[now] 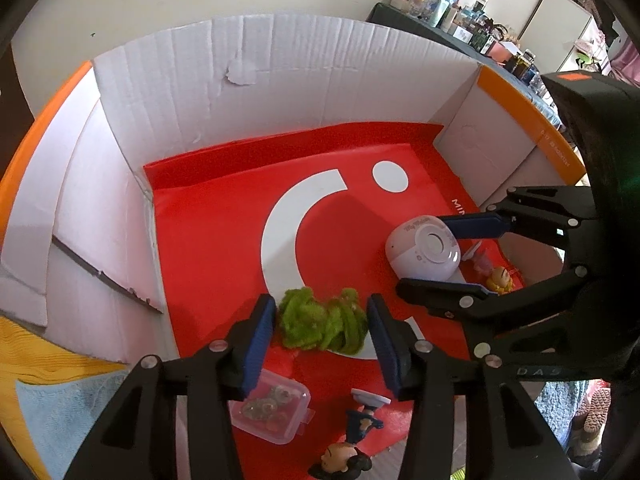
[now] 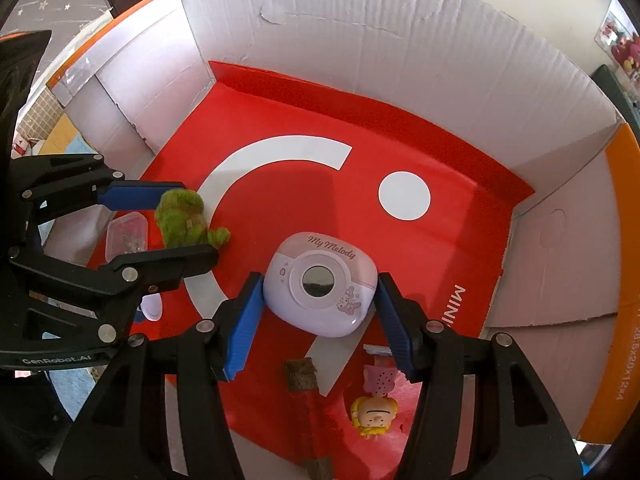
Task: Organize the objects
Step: 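Lower the speaker and yarn ball into the box and open both tools, then withdraw both tools from the box back over the towel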
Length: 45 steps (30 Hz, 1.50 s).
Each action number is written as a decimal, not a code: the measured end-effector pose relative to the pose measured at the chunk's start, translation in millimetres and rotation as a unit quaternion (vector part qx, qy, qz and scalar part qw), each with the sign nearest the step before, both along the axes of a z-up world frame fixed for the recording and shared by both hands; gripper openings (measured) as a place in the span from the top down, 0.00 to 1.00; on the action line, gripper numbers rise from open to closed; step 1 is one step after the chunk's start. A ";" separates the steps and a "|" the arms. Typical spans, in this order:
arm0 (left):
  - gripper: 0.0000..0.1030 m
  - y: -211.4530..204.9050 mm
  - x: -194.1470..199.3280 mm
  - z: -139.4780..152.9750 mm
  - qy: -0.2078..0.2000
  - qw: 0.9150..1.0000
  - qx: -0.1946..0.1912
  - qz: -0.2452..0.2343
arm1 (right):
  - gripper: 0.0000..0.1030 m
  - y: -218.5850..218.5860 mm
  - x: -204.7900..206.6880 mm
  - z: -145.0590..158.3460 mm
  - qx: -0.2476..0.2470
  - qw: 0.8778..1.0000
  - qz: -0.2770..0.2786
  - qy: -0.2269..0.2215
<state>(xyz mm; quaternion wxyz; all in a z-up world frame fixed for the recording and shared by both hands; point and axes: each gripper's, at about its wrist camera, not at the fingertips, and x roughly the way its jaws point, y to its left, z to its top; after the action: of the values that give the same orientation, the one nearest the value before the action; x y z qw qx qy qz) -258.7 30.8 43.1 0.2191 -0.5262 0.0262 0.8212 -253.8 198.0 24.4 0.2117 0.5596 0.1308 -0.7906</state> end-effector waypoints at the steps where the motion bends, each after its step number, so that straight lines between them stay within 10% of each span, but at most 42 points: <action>1: 0.51 0.0 0.3 0.6 0.000 1.000 0.000 0.000 | 0.46 0.4 0.0 1.0 -0.001 1.000 -0.001 0.000; 45: 0.37 -21.9 41.3 67.7 0.077 0.996 0.027 0.025 | 0.32 22.7 15.0 68.5 -0.033 0.996 -0.023 0.081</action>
<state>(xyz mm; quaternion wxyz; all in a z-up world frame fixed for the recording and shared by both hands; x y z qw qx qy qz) -217.3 8.9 110.9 0.2106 -0.4554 0.0077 0.8650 -238.8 220.7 92.8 0.2007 0.4896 0.1086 -0.8416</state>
